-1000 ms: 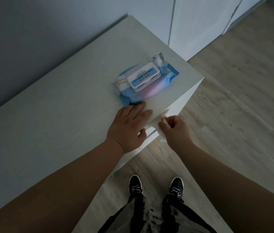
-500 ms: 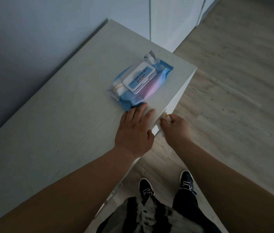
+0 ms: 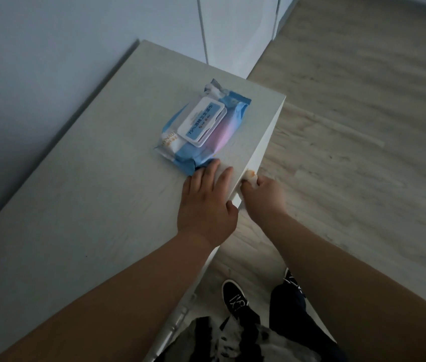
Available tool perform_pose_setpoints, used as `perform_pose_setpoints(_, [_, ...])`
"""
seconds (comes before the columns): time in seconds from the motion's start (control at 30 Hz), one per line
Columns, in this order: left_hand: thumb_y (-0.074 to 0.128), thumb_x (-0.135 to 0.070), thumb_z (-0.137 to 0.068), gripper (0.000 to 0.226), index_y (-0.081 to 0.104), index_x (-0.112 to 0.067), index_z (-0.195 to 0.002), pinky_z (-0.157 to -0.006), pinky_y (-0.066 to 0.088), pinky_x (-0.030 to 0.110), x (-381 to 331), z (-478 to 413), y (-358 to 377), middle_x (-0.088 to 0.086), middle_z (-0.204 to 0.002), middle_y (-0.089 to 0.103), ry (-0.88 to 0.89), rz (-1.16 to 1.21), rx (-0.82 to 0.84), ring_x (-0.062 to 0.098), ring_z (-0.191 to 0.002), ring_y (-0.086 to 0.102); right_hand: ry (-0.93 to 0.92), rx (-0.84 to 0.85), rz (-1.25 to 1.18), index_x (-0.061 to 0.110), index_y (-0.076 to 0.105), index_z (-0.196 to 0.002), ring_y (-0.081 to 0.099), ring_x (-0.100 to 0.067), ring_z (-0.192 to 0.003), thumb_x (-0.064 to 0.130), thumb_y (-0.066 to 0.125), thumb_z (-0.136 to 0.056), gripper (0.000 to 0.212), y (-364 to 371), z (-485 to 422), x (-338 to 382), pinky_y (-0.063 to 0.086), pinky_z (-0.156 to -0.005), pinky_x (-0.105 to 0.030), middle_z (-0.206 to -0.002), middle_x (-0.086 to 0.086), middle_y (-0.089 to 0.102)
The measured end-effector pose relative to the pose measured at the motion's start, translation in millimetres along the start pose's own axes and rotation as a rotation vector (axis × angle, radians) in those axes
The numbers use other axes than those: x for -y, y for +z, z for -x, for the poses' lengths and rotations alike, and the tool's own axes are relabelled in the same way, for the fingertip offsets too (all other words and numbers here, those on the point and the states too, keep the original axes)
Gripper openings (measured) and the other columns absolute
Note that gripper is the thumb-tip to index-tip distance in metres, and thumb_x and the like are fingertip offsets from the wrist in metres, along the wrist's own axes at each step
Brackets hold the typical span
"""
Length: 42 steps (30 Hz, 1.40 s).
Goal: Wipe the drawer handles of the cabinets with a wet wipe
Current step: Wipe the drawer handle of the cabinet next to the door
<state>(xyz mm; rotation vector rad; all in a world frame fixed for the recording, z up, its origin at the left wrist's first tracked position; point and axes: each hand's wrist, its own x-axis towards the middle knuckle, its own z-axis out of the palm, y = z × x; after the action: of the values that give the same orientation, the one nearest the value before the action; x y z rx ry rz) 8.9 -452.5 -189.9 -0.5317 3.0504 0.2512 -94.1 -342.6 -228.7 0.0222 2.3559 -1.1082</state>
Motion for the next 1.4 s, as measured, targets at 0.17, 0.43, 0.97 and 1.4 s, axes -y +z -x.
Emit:
perform_pose_setpoints(0.17, [0.048, -0.037, -0.083, 0.073, 0.036, -0.026, -0.155, -0.12, 0.03, 0.048, 0, 1, 0, 0.006, -0.166, 0.03, -0.005, 0.007, -0.002, 0.03, -0.145, 0.033, 0.124, 0.011, -0.187, 0.002, 0.068, -0.091, 0.056, -0.022, -0.06, 0.03, 0.056, -0.089, 0.03, 9, 3, -7, 0.046, -0.058, -0.034, -0.068, -0.01, 0.063])
perform_pose_setpoints(0.43, [0.053, -0.035, -0.084, 0.074, 0.035, -0.026, -0.156, -0.121, 0.029, 0.048, 0, 1, 1, 0.006, -0.166, 0.029, -0.004, -0.014, -0.003, 0.03, -0.145, 0.032, 0.095, 0.023, -0.319, 0.002, 0.07, -0.093, 0.059, -0.019, -0.06, 0.035, 0.07, -0.087, 0.033, 10, -12, -15, 0.053, -0.055, -0.035, -0.076, -0.018, 0.069])
perform_pose_setpoints(0.97, [0.053, -0.033, -0.082, 0.074, 0.039, -0.025, -0.154, -0.119, 0.029, 0.047, -1, 1, 1, 0.006, -0.164, 0.032, -0.008, 0.013, -0.037, 0.03, -0.144, 0.034, 0.216, -0.064, -0.446, 0.001, 0.069, -0.091, 0.055, -0.018, -0.058, 0.072, 0.063, -0.078, 0.072, 24, -8, -12, 0.048, -0.059, -0.036, -0.065, -0.001, 0.061])
perform_pose_setpoints(1.4, [0.059, -0.032, -0.08, 0.076, 0.041, -0.024, -0.153, -0.118, 0.029, 0.047, -2, 2, 1, 0.007, -0.164, 0.033, -0.007, 0.01, -0.052, 0.03, -0.142, 0.036, -0.094, 0.14, 0.01, 0.004, 0.073, -0.074, 0.051, -0.018, -0.052, 0.046, 0.069, -0.086, 0.044, -17, -36, -10, 0.042, -0.056, -0.031, -0.056, -0.004, 0.056])
